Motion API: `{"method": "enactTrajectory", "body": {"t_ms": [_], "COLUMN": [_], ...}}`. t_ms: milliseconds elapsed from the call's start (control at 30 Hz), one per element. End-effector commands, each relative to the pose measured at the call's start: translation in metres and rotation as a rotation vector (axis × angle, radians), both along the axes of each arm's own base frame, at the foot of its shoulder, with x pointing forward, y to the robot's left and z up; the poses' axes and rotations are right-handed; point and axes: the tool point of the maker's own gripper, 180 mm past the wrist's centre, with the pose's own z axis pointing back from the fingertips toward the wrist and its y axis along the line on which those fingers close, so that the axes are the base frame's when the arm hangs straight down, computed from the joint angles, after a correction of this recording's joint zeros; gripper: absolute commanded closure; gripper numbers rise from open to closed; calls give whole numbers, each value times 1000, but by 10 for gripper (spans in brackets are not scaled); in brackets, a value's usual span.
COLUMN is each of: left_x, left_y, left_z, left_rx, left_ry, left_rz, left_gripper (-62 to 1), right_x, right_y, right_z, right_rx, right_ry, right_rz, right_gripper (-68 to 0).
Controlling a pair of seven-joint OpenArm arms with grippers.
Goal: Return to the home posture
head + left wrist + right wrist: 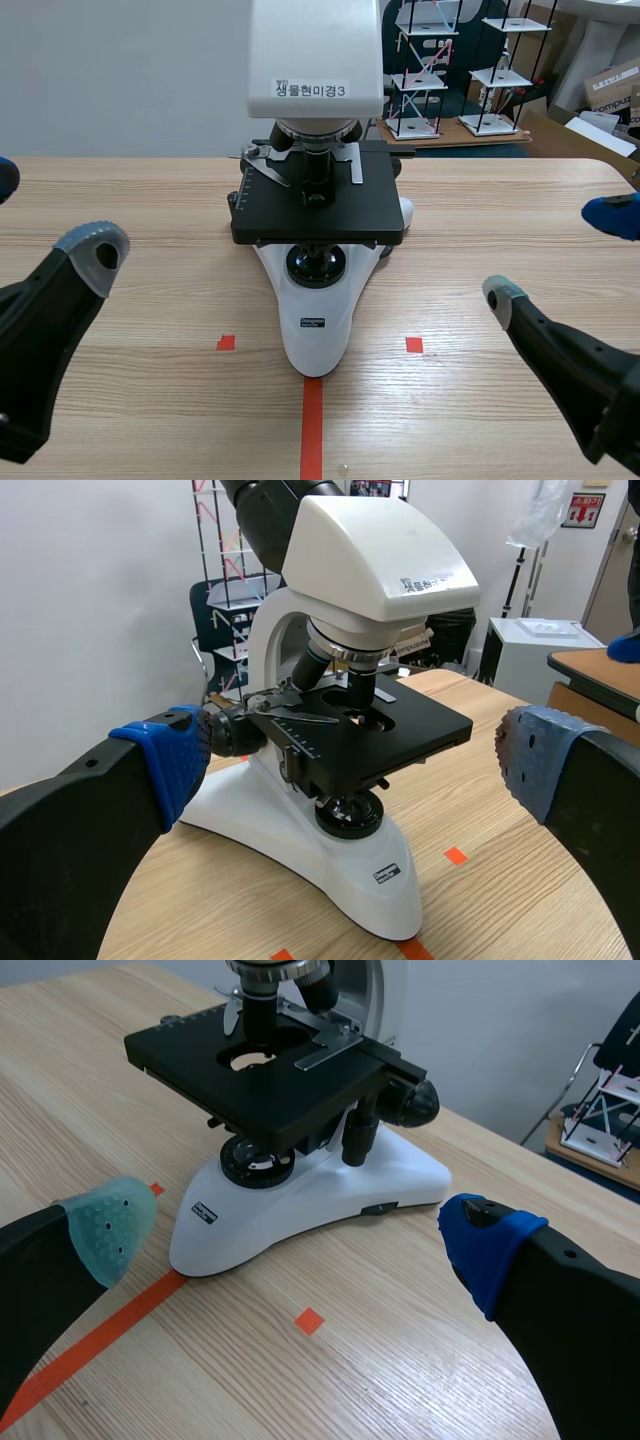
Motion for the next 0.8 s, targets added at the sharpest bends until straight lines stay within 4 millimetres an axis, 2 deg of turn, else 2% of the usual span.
{"method": "enactTrajectory", "body": {"t_ms": [0,767], "left_x": [0,0], "left_y": [1,1], "left_z": [4,4], "left_rx": [-14,-14], "left_ry": [-11,-11], "left_rz": [5,5], "left_gripper": [-596,-596], "right_x": [3,3], "right_y": [0,-1], "right_z": [7,7], "right_rx": [16,20], "right_ry": [-21,-24], "right_rz": [-5,-11], "right_gripper": [-624,-624]}}
